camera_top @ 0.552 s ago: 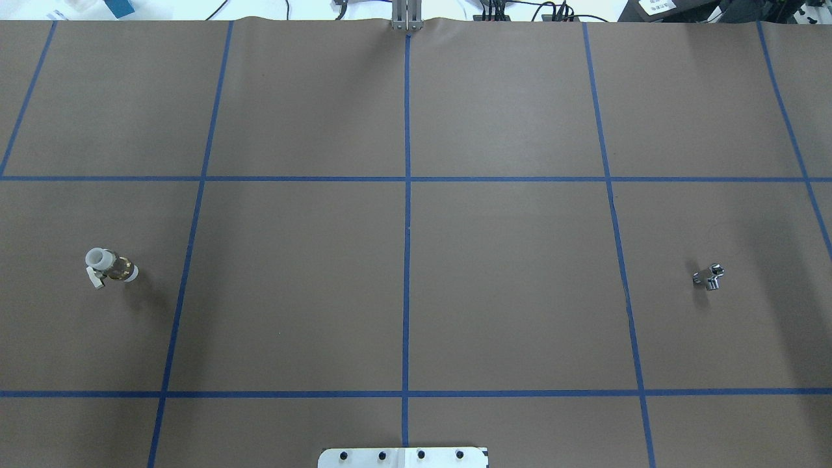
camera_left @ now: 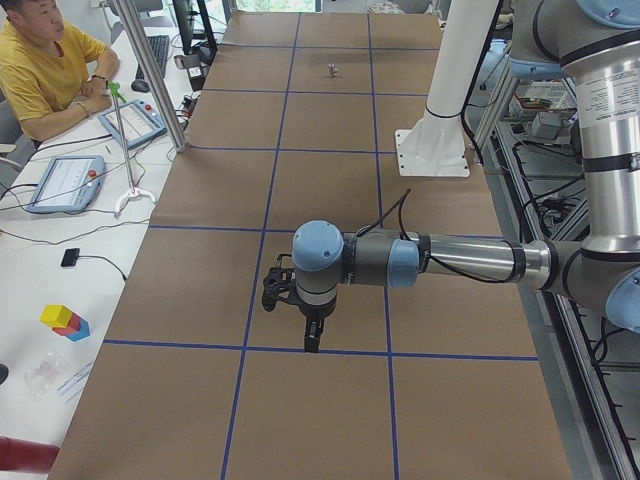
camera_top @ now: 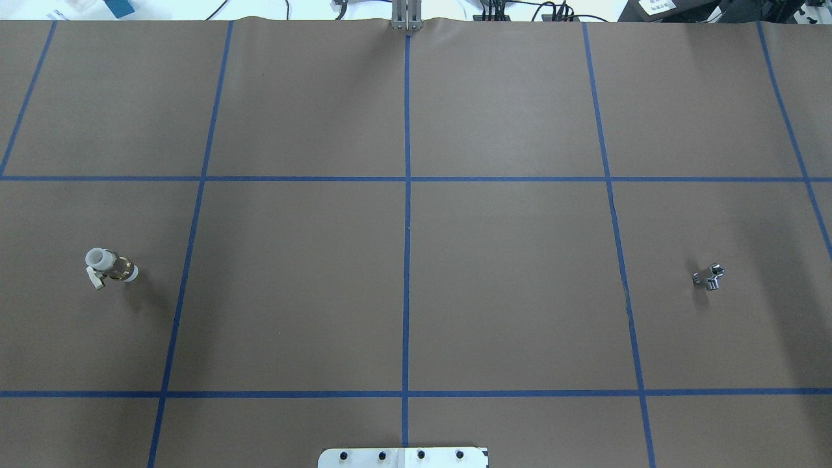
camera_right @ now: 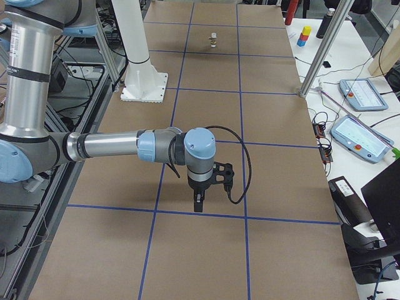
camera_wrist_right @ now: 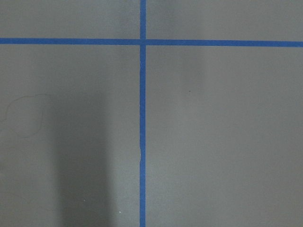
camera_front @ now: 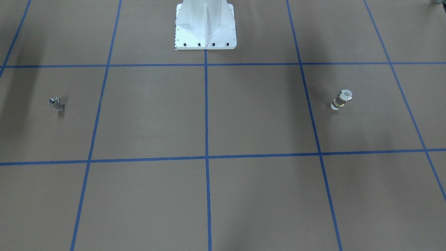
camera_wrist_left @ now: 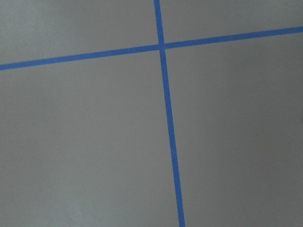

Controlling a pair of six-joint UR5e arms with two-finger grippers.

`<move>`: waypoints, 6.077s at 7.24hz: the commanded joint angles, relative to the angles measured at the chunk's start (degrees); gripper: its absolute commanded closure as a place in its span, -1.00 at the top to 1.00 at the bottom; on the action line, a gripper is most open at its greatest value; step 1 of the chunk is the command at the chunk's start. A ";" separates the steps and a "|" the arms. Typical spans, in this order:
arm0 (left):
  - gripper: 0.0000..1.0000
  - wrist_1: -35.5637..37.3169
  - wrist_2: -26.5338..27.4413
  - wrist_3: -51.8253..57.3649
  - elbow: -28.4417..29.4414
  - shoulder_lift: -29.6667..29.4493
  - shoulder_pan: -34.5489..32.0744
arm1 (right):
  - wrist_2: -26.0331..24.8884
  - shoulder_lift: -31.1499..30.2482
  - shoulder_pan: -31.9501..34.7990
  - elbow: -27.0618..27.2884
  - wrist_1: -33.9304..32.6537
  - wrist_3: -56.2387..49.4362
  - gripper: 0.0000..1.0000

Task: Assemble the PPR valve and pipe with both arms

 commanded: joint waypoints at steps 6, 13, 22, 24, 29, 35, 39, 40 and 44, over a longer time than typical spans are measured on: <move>1.00 -14.12 -2.15 -11.17 1.63 -7.48 14.71 | 1.25 -0.49 -0.35 -1.21 7.65 -0.12 1.00; 1.00 -23.29 12.36 -40.03 0.67 -9.78 41.56 | 1.25 -0.40 -0.79 -2.01 7.91 0.23 1.00; -1.00 -22.67 15.08 -39.94 -0.29 -7.76 44.39 | 1.34 -0.22 -0.79 -1.92 8.09 0.23 1.00; -1.00 -14.48 14.91 -40.73 -5.98 -9.93 44.47 | 1.34 -0.22 -0.79 -1.92 8.09 0.23 1.00; -1.00 17.85 16.04 -64.83 -2.72 -44.95 57.02 | 3.62 -0.22 -0.79 -2.01 8.09 0.23 1.00; -1.00 -2.19 19.82 -83.27 38.16 -73.21 60.02 | 3.62 -0.14 -0.79 -1.92 8.09 0.32 1.00; -1.00 0.97 20.00 -80.46 37.67 -72.27 59.07 | 3.62 -0.22 -0.79 -2.01 8.00 0.32 1.00; -1.00 0.97 19.92 -78.54 36.80 -71.31 58.54 | 3.62 -0.14 -0.79 -2.01 8.00 0.32 1.00; -1.00 0.79 19.92 -77.04 36.09 -69.72 57.74 | 3.62 -0.14 -0.79 -2.01 8.00 0.32 1.00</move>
